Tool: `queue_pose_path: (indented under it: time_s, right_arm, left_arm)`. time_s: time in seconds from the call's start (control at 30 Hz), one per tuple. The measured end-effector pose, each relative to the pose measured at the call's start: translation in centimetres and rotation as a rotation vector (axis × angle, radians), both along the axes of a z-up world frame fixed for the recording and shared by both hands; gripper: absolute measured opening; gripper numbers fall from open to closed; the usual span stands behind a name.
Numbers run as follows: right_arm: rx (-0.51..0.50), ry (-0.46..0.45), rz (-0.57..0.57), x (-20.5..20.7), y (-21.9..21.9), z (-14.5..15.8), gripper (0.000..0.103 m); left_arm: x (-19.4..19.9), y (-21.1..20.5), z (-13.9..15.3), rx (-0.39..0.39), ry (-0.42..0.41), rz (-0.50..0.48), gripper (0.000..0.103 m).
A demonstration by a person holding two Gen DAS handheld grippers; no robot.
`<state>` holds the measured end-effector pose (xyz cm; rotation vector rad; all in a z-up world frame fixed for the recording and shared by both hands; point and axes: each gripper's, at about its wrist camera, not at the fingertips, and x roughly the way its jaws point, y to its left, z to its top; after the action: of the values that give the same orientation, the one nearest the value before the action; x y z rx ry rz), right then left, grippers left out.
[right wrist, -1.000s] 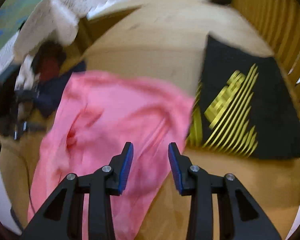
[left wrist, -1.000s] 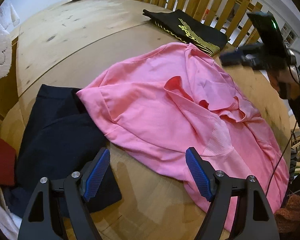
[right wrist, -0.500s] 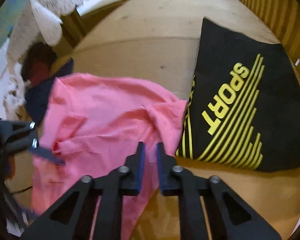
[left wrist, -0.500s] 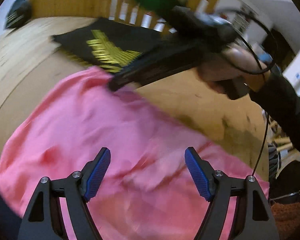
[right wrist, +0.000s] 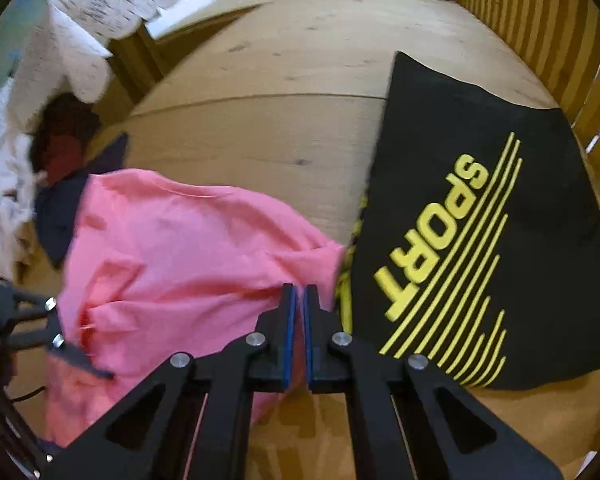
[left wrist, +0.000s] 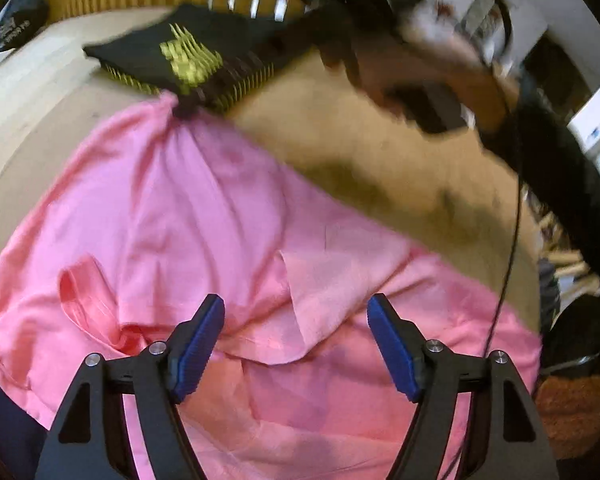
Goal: Fold clothes
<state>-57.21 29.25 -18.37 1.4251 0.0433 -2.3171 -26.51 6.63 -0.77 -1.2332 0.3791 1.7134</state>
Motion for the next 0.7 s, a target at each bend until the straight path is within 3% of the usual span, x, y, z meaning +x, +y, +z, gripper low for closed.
queue_pose_path:
  time_s: [0.1, 0.2, 0.37, 0.4, 0.53, 0.7]
  right_arm:
    - [0.007, -0.013, 0.037, 1.2, -0.2, 0.3, 0.003]
    - [0.065, -0.053, 0.069, 1.8, -0.7, -0.7, 0.003]
    - [0.165, 0.033, 0.094, 1.0, -1.3, -0.8, 0.003]
    - [0.187, 0.069, 0.095, 0.6, -1.5, -0.9, 0.003]
    - [0.117, 0.049, 0.076, -0.8, -0.4, -0.3, 0.003]
    - [0.042, 0.057, 0.050, 1.5, 2.0, 1.7, 0.003]
  left_arm:
    - [0.3, 1.3, 0.6, 0.041, 0.036, -0.038, 0.072]
    - [0.5, 2.9, -0.1, 0.100, -0.008, -0.082, 0.072]
    - [1.6, 6.3, -3.7, 0.036, -0.099, -0.174, 0.072]
    - [2.0, 6.4, -4.0, 0.035, -0.103, -0.188, 0.078]
    - [2.7, 6.0, -4.4, 0.051, -0.099, -0.189, 0.079]
    - [1.8, 4.8, -4.2, 0.080, -0.077, -0.120, 0.078]
